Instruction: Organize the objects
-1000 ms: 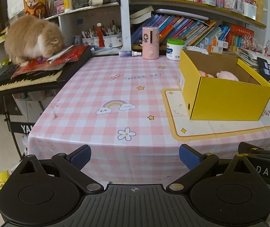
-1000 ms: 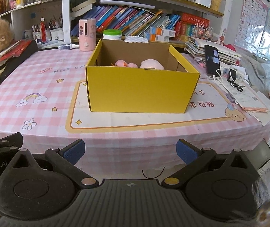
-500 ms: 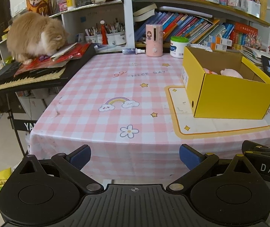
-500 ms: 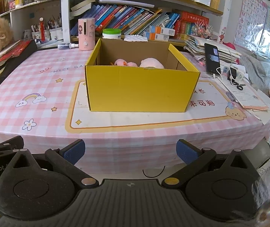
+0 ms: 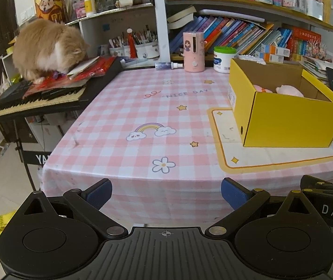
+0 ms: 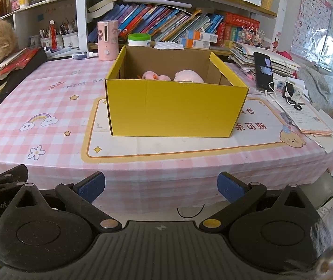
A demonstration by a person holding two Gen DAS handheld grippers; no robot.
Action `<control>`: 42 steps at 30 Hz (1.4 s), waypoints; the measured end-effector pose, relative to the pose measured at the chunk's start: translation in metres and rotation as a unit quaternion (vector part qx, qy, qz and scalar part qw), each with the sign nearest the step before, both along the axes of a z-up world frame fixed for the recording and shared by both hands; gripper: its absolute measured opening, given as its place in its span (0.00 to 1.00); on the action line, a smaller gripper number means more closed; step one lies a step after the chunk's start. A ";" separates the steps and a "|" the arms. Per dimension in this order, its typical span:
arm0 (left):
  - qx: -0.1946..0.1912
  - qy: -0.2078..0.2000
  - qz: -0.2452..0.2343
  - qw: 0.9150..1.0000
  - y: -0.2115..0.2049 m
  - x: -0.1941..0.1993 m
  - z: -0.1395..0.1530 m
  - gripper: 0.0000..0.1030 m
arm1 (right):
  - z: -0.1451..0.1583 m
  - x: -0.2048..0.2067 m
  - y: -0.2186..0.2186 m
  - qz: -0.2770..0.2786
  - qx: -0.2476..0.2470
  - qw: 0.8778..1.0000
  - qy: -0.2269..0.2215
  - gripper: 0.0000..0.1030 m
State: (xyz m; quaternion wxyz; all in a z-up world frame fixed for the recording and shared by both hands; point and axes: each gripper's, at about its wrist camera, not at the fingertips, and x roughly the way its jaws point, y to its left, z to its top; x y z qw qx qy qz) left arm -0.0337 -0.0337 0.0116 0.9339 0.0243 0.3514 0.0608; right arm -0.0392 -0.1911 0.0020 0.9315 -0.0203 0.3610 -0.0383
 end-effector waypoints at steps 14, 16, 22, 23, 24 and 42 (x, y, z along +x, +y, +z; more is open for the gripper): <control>-0.003 0.010 0.001 1.000 -0.001 0.004 -0.002 0.98 | -0.002 0.002 0.000 -0.001 0.000 1.000 0.005 1.00; -0.004 0.011 0.001 1.000 0.000 0.004 -0.002 0.98 | -0.002 0.002 0.000 -0.001 0.000 1.000 0.005 1.00; -0.007 0.014 0.002 1.000 0.001 0.005 -0.003 0.98 | -0.002 0.003 0.000 -0.001 0.000 1.000 0.005 1.00; -0.006 0.014 0.002 1.000 0.001 0.005 -0.003 0.98 | -0.002 0.003 0.000 -0.001 0.001 1.000 0.005 1.00; -0.006 0.014 0.002 1.000 0.001 0.005 -0.003 0.98 | -0.002 0.003 0.000 -0.001 0.001 1.000 0.005 1.00; -0.018 0.018 -0.001 1.000 0.001 0.008 -0.004 0.97 | -0.003 0.004 -0.001 0.000 0.002 1.000 0.005 1.00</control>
